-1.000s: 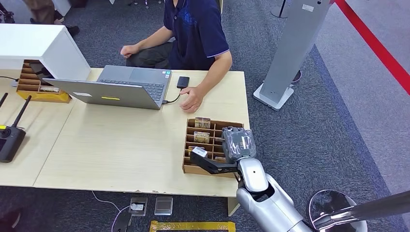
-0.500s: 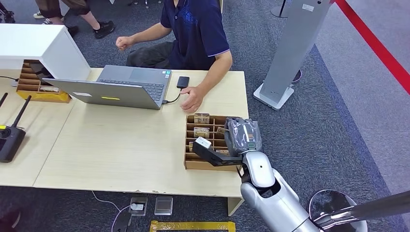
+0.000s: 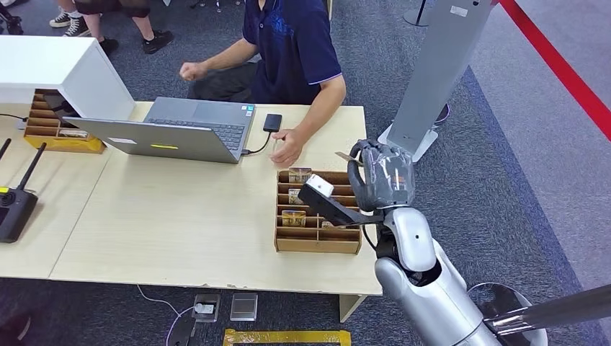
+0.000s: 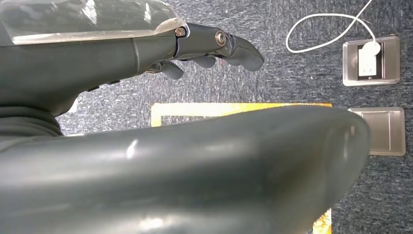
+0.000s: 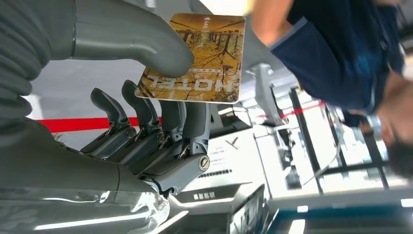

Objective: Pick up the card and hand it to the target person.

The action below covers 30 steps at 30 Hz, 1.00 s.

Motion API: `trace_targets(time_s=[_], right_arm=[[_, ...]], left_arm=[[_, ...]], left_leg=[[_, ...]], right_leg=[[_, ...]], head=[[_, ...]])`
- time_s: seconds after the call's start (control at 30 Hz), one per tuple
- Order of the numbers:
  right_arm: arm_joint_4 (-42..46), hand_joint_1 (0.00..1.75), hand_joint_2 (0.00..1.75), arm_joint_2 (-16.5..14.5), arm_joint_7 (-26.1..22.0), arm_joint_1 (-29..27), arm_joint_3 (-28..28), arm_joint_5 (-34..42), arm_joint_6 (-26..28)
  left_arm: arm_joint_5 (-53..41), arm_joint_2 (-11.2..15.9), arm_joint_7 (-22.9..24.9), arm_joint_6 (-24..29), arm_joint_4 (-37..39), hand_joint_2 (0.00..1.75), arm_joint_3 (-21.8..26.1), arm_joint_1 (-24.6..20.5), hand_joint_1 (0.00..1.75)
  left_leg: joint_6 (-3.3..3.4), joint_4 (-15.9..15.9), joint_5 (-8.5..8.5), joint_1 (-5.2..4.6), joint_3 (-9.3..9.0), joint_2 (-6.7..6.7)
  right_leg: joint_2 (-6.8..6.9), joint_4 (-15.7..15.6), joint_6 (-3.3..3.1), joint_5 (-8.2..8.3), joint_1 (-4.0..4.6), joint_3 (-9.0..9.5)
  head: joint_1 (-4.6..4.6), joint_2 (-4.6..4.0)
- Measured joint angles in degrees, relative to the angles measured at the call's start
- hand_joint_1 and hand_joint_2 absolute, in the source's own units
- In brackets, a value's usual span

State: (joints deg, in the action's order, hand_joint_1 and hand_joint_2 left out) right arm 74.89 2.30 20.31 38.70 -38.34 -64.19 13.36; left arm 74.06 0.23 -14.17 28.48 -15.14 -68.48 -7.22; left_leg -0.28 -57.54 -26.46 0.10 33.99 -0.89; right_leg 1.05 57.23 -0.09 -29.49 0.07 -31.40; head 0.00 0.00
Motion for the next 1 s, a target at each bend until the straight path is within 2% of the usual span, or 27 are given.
trace_targets(time_s=[0.1, 0.23, 0.4, 0.73, 1.0], right_arm=[[-9.05, 1.44, 1.75, -2.27, -1.91, 3.72, 0.0, 0.71, 2.88], [-21.59, 1.43, 1.75, -5.48, -3.76, 7.99, -0.5, 2.14, 4.06], [-32.8, 1.42, 1.75, -8.95, -4.71, 11.17, -1.6, 2.28, 6.03], [-44.92, 1.45, 1.75, -13.16, -4.07, 14.95, -3.1, -0.75, 9.9], [-48.01, 1.44, 1.75, -14.38, -4.89, 15.83, -2.53, -0.75, 11.92]], left_arm=[[-0.74, 0.12, -0.27, -0.56, 0.03, 0.0, -0.67, -0.05, 0.0], [-1.27, 0.23, -0.31, -0.81, 0.13, 0.0, -1.09, -0.08, 0.0], [-1.51, 0.15, -0.19, -0.72, 0.29, 0.0, -1.22, -0.07, 0.0], [-2.1, 0.63, -0.53, -0.14, 0.34, 0.0, -1.36, -0.13, 0.0], [-2.26, 1.14, -0.38, 0.4, 0.32, 0.0, -1.2, -0.16, 0.0]], left_leg=[[0.0, 0.02, 0.01, 0.0, -0.02, -0.09], [-0.01, 0.09, 0.01, 0.0, -0.13, -0.22], [-0.03, 0.16, 0.02, 0.01, -0.22, -0.23], [-0.03, 0.13, 0.0, 0.01, -0.16, -0.18], [-0.03, 0.1, 0.0, 0.03, -0.1, -0.06]], right_leg=[[-0.08, -0.01, -0.01, 0.03, 0.0, 0.0], [-0.22, -0.06, -0.02, 0.08, 0.0, 0.08], [-0.23, -0.11, -0.04, 0.09, 0.01, 0.16], [-0.16, -0.09, -0.03, 0.05, 0.02, 0.14], [-0.04, -0.07, -0.03, 0.02, 0.03, 0.12]], head=[[0.0, 0.0], [0.0, 0.0], [0.0, 0.0], [0.0, 0.0], [0.0, 0.0]])
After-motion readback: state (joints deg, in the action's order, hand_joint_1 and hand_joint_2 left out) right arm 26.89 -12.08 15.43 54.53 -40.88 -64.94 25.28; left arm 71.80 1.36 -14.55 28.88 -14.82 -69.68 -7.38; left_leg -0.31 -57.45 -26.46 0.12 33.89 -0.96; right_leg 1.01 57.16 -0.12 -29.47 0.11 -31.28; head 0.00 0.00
